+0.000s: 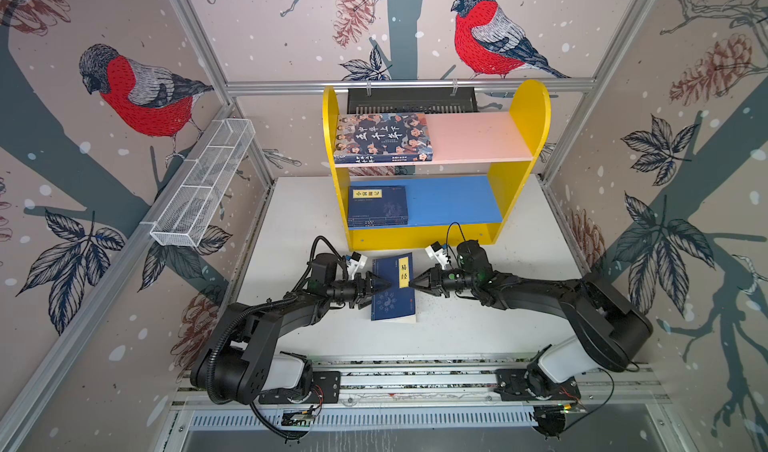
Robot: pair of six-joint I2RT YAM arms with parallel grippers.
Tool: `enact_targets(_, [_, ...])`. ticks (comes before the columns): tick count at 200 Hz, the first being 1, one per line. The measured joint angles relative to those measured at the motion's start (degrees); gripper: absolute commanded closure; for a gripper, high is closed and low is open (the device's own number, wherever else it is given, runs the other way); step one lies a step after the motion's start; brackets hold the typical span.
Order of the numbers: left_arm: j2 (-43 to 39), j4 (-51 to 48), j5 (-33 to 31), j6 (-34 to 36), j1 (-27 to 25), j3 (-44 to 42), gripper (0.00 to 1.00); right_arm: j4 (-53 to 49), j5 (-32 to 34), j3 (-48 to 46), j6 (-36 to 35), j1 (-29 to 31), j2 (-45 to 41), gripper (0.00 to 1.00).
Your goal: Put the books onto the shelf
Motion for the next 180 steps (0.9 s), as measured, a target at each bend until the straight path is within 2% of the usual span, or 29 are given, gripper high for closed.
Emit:
enact_targets(14, [-0.5,0.0,0.0,-0.6,0.0,0.1,0.39,0.0,0.0,-0.1,0.0,0.0,0.0,1.00])
enact_targets(34, [-1.1,0.1,0.2,-1.6,0.0,0.3,0.59,-0.1,0.0,-0.1,0.0,-0.1,0.0,0.99])
enact_targets(46, [-1.6,0.1,0.2,-2.0,0.1,0.5,0.76,-0.2,0.0,-0.1,-0.1,-0.1,0.2,0.87])
enact_targets(66, [-2.6,-0.4,0.1,-2.1,0.4,1.0,0.93,-2.2,0.7,0.8,-0.7,-0.2,1.0,0.64])
enact_targets(84, [-3.7,-1.3,-0.1,-1.6,1.0,1.4,1.00,-4.4,1.9,1.7,-1.8,-0.3,1.2,0.54])
enact_targets(103, [-5.3,-3.4,-0.6,-0.4,2.3,1.5,1.00,-6.6,3.7,2.2,-2.5,-0.8,1.0,0.49])
enact_targets(148, [-10.6,-9.8,-4.1,3.0,6.9,1.6,1.00,-11.2,8.6,-0.3,-2.8,-3.8,-5.1,0.45])
enact_targets(180, [-13.0,-14.8,-6.6,5.6,9.2,2.4,1.00,-12.4,10.7,-1.9,-1.2,-3.1,-9.7,0.44])
